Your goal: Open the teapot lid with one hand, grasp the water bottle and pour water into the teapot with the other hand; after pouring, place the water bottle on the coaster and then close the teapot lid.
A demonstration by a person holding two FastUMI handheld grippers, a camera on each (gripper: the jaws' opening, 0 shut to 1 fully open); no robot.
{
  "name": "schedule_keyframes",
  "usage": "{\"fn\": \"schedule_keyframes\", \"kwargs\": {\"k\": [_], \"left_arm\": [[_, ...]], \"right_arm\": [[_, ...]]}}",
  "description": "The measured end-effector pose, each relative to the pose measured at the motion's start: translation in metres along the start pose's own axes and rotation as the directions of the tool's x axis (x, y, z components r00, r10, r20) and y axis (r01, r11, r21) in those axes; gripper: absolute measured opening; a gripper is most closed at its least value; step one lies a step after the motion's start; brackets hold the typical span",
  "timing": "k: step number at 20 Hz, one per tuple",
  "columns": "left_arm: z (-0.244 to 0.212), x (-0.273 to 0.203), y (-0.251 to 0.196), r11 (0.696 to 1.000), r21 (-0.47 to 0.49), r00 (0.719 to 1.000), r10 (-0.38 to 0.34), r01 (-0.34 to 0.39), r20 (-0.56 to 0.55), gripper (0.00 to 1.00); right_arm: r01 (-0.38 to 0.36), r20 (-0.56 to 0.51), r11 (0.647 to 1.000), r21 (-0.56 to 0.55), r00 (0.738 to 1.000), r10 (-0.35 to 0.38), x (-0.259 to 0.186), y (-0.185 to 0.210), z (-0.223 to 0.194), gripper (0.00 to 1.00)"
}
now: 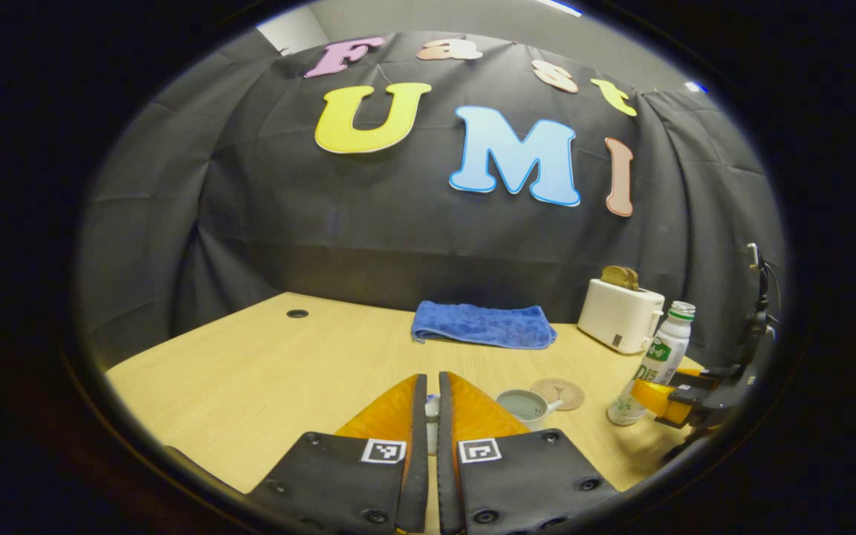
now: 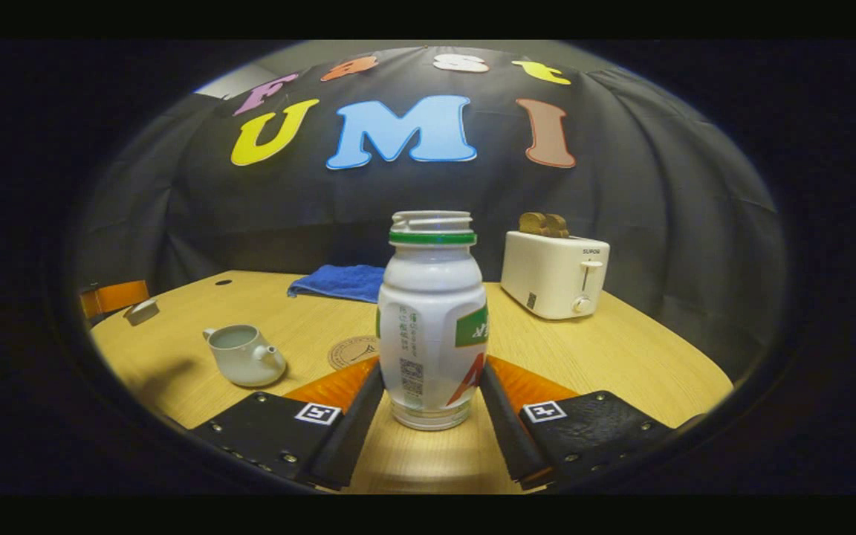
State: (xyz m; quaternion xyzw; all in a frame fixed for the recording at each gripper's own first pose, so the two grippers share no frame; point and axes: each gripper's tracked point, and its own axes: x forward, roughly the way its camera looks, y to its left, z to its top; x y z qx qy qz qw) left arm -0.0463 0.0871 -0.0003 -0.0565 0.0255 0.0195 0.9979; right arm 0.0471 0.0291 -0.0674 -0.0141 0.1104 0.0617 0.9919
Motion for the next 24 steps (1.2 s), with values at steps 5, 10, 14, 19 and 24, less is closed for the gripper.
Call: {"fn": "schedule_keyframes", "kwargs": {"k": [5,10,14,19,24], "left_arm": [[-0.001,-0.003,0.002,1.0,-0.008,1.0,-0.006,0.006,-0.003,0.16],[-0.004,-0.005,0.008,1.0,-0.012,1.0,-0.006,0.006,-0.004,0.16],[-0.006,-0.007,0.014,1.0,-0.018,1.0,-0.004,0.004,-0.005,0.16],[-0.009,-0.01,0.025,1.0,-0.023,1.0,0.006,-0.006,-0.007,0.15],[-0.013,-0.012,0.034,1.0,-0.019,1.0,0.022,-0.022,-0.014,0.12]], "right_arm": [[0.014,-0.01,0.998,-0.055,1.0,-0.014,-0.002,0.002,0.003,0.72],[0.096,0.022,0.96,-0.263,0.995,-0.093,-0.004,-0.001,0.024,0.72],[0.166,0.063,0.861,-0.48,0.986,-0.156,0.0,-0.001,0.043,0.72],[0.203,0.09,0.705,-0.68,0.977,-0.195,0.007,0.005,0.055,0.72],[0.242,0.144,0.491,-0.837,0.963,-0.23,0.011,0.01,0.066,0.72]]}}
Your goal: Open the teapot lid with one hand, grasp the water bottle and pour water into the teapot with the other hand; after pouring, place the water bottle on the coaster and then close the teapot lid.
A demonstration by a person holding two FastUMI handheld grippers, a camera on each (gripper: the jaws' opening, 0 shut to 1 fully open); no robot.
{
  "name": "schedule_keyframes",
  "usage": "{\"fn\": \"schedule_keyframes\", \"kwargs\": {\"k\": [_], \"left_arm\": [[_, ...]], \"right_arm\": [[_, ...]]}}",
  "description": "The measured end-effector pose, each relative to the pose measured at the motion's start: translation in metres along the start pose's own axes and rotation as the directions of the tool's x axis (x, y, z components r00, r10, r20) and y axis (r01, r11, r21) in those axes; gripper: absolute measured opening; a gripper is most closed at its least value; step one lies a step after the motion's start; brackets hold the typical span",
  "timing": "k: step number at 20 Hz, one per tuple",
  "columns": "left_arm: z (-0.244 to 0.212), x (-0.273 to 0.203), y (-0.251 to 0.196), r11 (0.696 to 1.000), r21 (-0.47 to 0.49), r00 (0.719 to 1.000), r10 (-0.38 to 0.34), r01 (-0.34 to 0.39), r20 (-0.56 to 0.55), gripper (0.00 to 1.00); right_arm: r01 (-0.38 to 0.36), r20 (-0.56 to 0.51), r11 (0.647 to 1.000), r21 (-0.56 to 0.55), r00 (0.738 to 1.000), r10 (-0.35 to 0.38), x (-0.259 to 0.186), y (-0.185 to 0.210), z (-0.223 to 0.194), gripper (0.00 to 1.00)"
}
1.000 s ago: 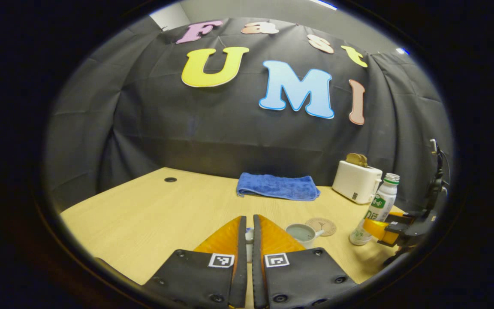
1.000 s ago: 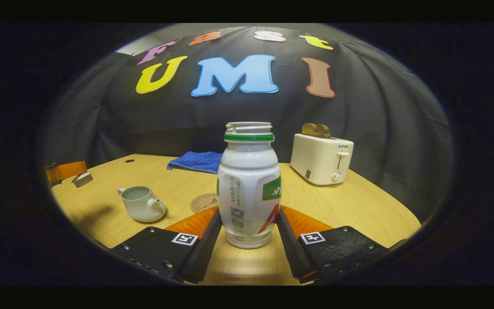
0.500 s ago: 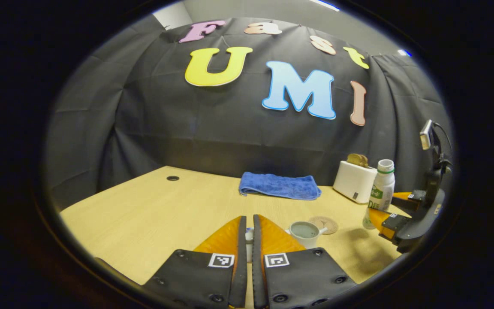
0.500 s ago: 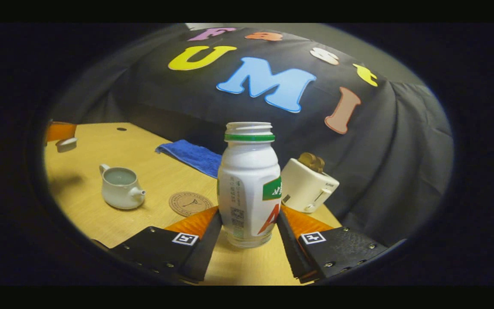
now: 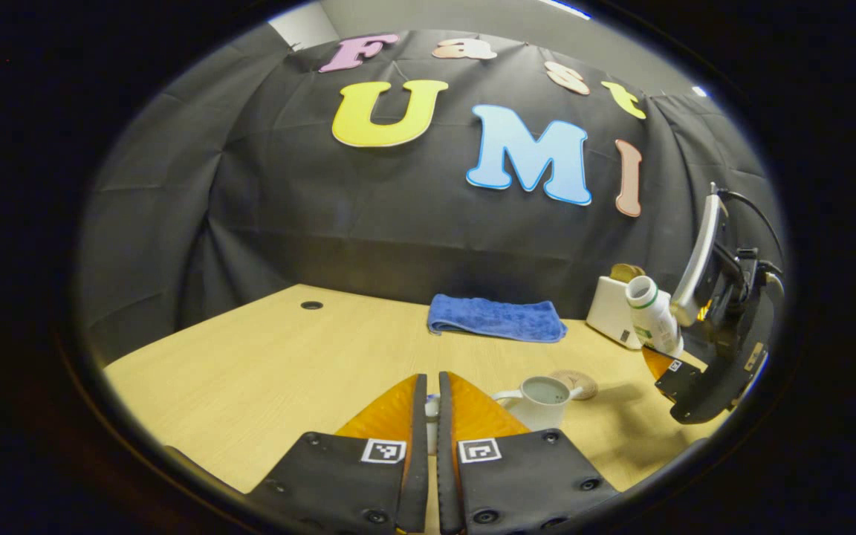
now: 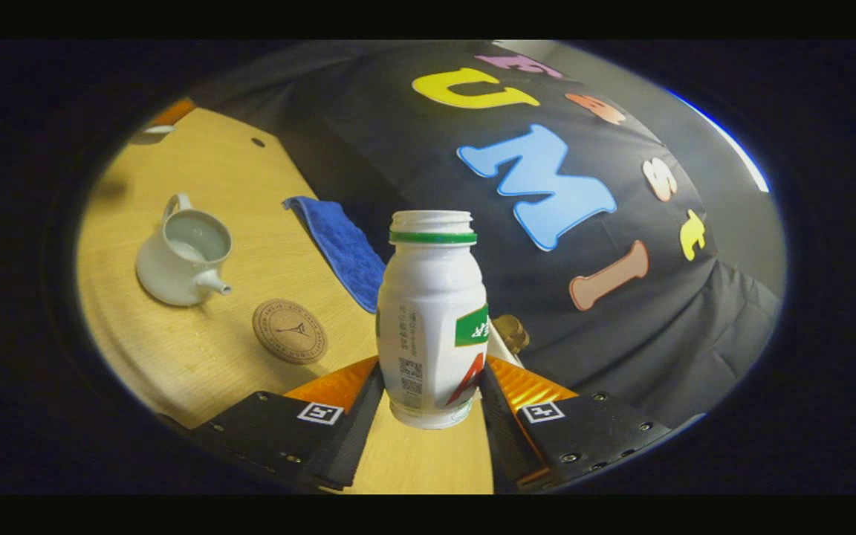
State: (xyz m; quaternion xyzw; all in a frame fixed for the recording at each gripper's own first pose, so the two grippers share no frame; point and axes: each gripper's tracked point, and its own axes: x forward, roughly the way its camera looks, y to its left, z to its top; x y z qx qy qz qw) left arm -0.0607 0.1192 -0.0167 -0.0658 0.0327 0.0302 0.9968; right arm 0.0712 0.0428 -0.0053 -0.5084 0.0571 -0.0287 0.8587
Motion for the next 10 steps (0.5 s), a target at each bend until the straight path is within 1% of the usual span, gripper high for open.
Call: {"fn": "schedule_keyframes", "kwargs": {"k": [1,4,5,6,7,8,10], "left_arm": [[-0.001,0.0,0.002,1.0,-0.002,1.0,0.001,-0.001,-0.002,0.15],[-0.004,-0.001,0.005,1.0,-0.004,1.0,0.006,-0.006,-0.006,0.16],[-0.005,-0.001,0.007,1.0,-0.004,1.0,0.008,-0.008,-0.006,0.12],[-0.006,-0.001,0.008,1.0,-0.004,1.0,0.011,-0.011,-0.008,0.12],[-0.007,-0.002,0.01,1.0,-0.004,1.0,0.013,-0.013,-0.009,0.16],[-0.009,-0.002,0.012,1.0,-0.005,1.0,0.015,-0.015,-0.011,0.12],[-0.01,-0.003,0.015,1.0,-0.007,1.0,0.02,-0.02,-0.014,0.12]], "right_arm": [[0.004,0.006,1.0,-0.03,1.0,-0.004,0.0,0.001,0.003,0.72],[0.028,0.019,0.992,-0.122,0.999,-0.026,0.0,0.001,0.01,0.72],[0.042,0.028,0.986,-0.161,0.999,-0.038,0.0,-0.001,0.014,0.72],[0.057,0.039,0.979,-0.195,0.998,-0.05,0.001,-0.003,0.017,0.72],[0.066,0.05,0.972,-0.224,0.997,-0.056,0.002,-0.003,0.02,0.72],[0.071,0.057,0.966,-0.249,0.997,-0.059,0.001,-0.002,0.021,0.72],[0.087,0.064,0.947,-0.31,0.995,-0.071,0.0,-0.003,0.024,0.72]]}}
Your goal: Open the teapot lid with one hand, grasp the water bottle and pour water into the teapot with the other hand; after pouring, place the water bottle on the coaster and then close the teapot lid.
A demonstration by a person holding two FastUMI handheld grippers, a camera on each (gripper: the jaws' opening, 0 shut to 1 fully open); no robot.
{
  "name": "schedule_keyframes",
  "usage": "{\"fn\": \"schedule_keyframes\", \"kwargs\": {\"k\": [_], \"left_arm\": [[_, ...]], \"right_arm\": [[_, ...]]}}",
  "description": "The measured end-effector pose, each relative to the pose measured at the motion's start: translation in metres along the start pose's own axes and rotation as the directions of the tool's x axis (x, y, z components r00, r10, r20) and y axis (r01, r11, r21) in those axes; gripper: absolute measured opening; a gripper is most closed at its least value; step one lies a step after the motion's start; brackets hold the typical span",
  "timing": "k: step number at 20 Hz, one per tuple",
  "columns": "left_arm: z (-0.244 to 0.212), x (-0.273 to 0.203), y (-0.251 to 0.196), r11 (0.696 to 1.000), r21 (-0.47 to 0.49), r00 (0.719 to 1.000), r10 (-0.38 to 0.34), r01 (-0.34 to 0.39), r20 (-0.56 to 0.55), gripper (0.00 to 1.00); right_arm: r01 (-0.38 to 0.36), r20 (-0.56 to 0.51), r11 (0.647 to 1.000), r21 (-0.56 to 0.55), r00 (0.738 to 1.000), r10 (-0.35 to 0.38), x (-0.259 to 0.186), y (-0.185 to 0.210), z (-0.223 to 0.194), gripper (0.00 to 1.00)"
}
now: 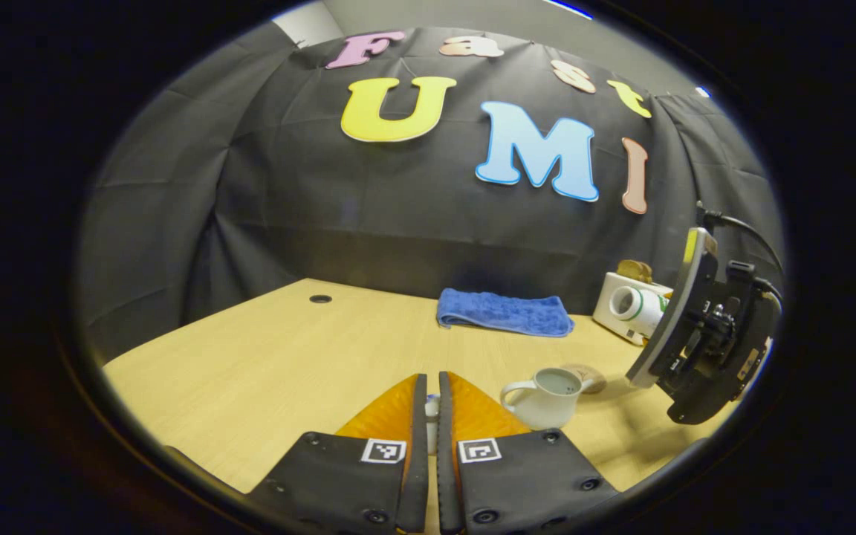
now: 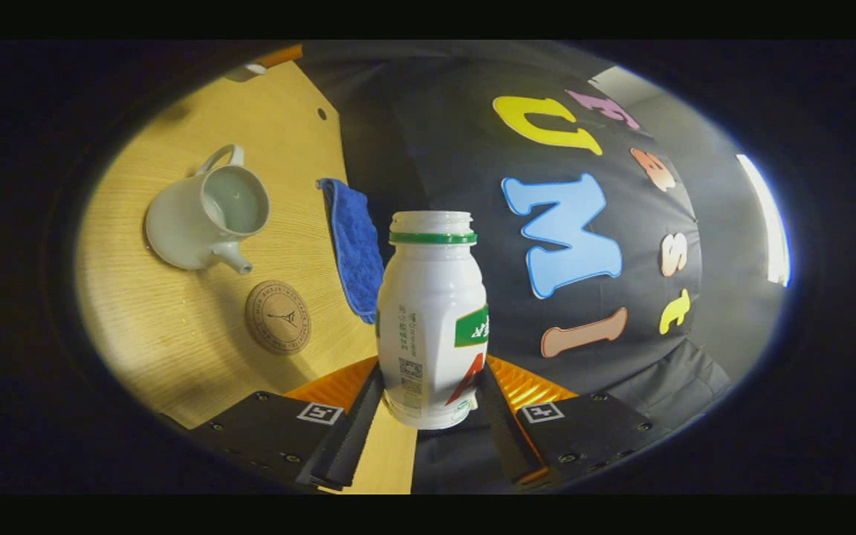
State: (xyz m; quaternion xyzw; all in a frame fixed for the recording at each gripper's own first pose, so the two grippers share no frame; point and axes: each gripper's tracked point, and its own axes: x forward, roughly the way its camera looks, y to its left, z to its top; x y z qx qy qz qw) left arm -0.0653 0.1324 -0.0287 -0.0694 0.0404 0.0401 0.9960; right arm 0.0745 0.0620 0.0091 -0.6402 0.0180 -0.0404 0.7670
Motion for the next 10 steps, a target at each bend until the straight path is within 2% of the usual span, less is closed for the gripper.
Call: {"fn": "schedule_keyframes", "kwargs": {"k": [1,2,7,8,10], "left_arm": [[0.0,-0.001,0.002,1.0,-0.001,1.0,0.002,-0.002,-0.002,0.16],[-0.002,-0.001,0.003,1.0,-0.002,1.0,0.004,-0.004,-0.004,0.12],[-0.005,-0.001,0.009,1.0,-0.001,1.0,0.012,-0.012,-0.01,0.12],[-0.007,-0.001,0.009,1.0,-0.001,1.0,0.012,-0.012,-0.012,0.15],[-0.009,-0.001,0.01,1.0,0.0,1.0,0.011,-0.011,-0.016,0.12]], "right_arm": [[0.01,0.001,0.999,-0.036,1.0,-0.01,0.0,-0.002,0.001,0.72],[0.016,0.008,0.998,-0.064,1.0,-0.016,0.001,-0.002,0.003,0.72],[0.031,0.036,0.992,-0.126,0.999,-0.026,0.003,-0.002,0.012,0.72],[0.04,0.043,0.99,-0.139,0.998,-0.034,0.003,-0.005,0.014,0.7],[0.057,0.058,0.984,-0.166,0.997,-0.048,0.003,-0.009,0.018,0.72]]}}
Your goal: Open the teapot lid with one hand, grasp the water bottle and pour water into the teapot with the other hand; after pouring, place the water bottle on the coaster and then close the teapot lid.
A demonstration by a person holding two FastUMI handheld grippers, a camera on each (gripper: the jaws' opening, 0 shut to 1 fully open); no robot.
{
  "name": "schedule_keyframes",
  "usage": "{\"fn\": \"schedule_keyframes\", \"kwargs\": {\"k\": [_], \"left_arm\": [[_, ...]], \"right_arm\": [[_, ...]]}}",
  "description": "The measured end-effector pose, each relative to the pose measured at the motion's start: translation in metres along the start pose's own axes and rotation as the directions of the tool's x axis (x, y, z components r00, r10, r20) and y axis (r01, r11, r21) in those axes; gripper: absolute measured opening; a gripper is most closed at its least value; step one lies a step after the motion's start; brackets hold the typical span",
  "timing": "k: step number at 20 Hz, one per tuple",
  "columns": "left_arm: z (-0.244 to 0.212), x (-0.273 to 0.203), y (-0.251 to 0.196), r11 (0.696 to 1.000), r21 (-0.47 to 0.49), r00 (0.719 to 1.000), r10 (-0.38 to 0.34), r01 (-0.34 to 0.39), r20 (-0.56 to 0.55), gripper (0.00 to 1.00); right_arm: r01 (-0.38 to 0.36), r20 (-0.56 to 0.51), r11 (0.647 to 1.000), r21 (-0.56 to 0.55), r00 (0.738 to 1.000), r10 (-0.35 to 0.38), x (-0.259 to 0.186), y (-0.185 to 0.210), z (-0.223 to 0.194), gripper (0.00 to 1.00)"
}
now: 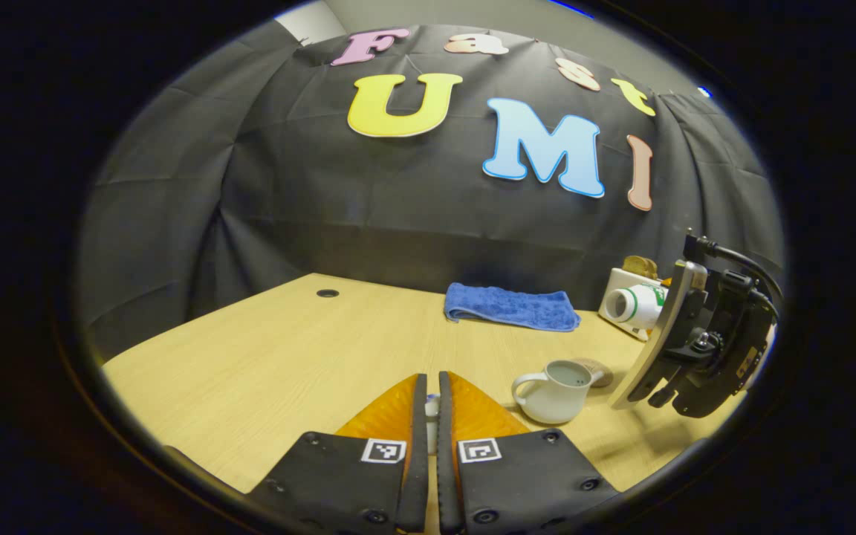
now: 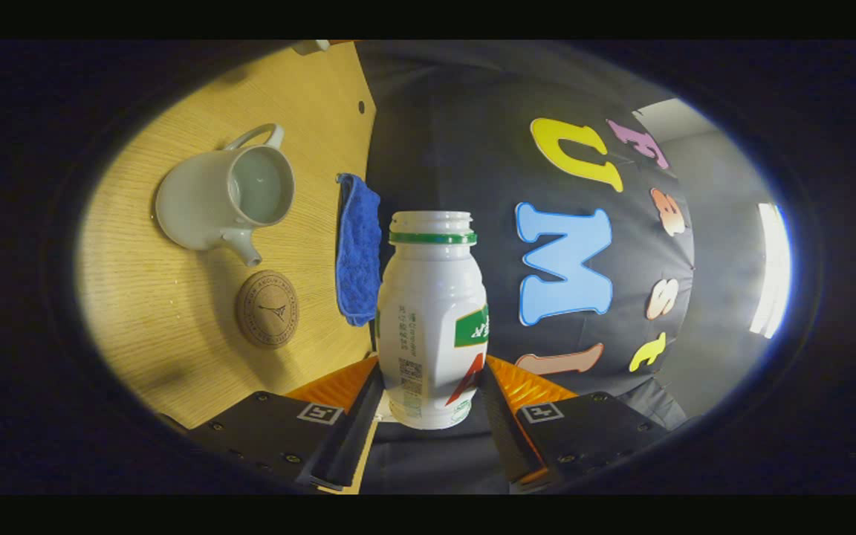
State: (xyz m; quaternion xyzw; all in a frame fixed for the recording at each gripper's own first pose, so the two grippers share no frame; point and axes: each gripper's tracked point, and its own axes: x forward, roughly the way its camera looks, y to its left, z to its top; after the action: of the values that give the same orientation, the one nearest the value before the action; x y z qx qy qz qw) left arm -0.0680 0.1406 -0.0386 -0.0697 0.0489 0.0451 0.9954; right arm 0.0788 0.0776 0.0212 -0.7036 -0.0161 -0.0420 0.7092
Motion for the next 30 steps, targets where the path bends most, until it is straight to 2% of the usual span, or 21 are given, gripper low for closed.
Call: {"fn": "schedule_keyframes", "kwargs": {"k": [2,3,18,27,28,30], "left_arm": [[-0.001,-0.001,0.0,1.0,-0.001,1.0,0.0,0.0,-0.004,0.12],[-0.002,-0.001,0.0,1.0,-0.002,1.0,-0.001,0.001,-0.004,0.16],[-0.006,0.0,-0.003,1.0,-0.003,1.0,-0.01,0.01,-0.011,0.16],[-0.009,0.001,-0.002,1.0,-0.005,1.0,-0.012,0.012,-0.017,0.16],[-0.009,0.001,-0.002,1.0,-0.004,1.0,-0.011,0.011,-0.017,0.16],[-0.008,0.001,-0.002,1.0,-0.004,1.0,-0.01,0.01,-0.018,0.16]], "right_arm": [[0.005,0.008,1.0,-0.017,1.0,-0.005,0.001,-0.002,0.003,0.72],[0.01,0.014,1.0,-0.028,1.0,-0.01,0.001,-0.003,0.004,0.72],[0.077,0.065,0.985,-0.156,0.996,-0.068,0.003,-0.03,0.013,0.72],[0.11,0.086,0.977,-0.184,0.992,-0.096,0.004,-0.046,0.018,0.72],[0.115,0.089,0.975,-0.188,0.991,-0.1,0.005,-0.049,0.019,0.7],[0.12,0.093,0.974,-0.19,0.99,-0.104,0.005,-0.052,0.02,0.72]]}}
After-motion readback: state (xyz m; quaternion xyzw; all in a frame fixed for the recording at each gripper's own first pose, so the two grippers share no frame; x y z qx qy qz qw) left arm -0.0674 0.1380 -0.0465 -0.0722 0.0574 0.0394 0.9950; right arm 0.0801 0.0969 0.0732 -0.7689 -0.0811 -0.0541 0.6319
